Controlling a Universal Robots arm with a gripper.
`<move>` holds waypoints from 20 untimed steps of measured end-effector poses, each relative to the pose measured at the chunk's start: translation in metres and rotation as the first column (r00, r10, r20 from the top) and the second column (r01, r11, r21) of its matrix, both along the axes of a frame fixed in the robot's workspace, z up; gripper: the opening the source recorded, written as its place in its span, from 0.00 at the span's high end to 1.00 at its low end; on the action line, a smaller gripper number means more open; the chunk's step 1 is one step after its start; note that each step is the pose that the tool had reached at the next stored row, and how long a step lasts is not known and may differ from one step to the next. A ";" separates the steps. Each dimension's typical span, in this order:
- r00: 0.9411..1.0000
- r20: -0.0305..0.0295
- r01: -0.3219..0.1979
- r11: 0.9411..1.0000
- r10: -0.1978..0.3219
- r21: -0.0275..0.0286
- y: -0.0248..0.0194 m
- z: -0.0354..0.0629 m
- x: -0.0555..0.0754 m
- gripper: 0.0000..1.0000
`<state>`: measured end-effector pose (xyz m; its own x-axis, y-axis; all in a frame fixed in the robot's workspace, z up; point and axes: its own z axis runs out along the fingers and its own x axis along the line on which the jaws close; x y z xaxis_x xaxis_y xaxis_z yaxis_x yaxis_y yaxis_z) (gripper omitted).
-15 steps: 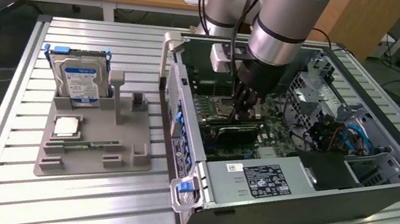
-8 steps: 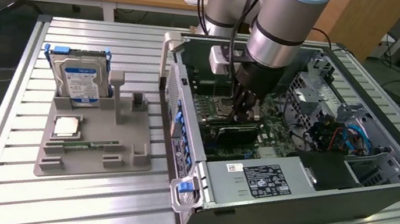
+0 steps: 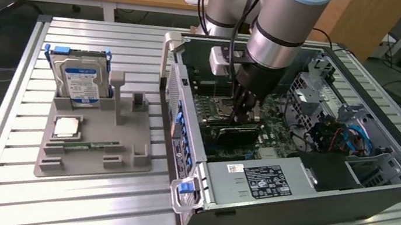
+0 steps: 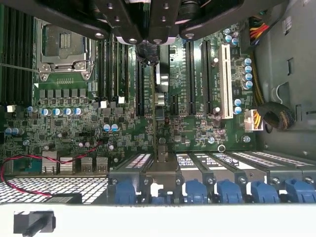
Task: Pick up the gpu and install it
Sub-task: 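Press down on the gpu until it lock into place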
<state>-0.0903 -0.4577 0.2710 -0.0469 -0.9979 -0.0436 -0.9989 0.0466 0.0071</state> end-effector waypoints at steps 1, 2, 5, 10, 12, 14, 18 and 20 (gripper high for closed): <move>1.000 0.000 0.000 1.000 0.000 0.000 0.0002 -0.0003 0.000 0.89; 1.000 0.000 0.000 1.000 0.000 0.000 0.0003 -0.0004 0.000 0.89; 1.000 0.000 0.000 1.000 0.000 0.001 0.0004 -0.0027 0.000 0.89; 1.000 0.000 0.000 1.000 0.000 0.000 0.0003 -0.0039 0.000 0.89; 1.000 0.000 0.000 1.000 0.000 0.001 0.0003 -0.0053 0.000 0.89; 1.000 0.000 0.000 1.000 0.000 0.000 0.0003 -0.0054 0.000 0.89; 1.000 0.000 0.000 1.000 0.000 0.001 0.0004 -0.0066 0.000 0.89; 1.000 0.000 0.000 1.000 0.000 0.000 0.0003 -0.0066 -0.001 0.89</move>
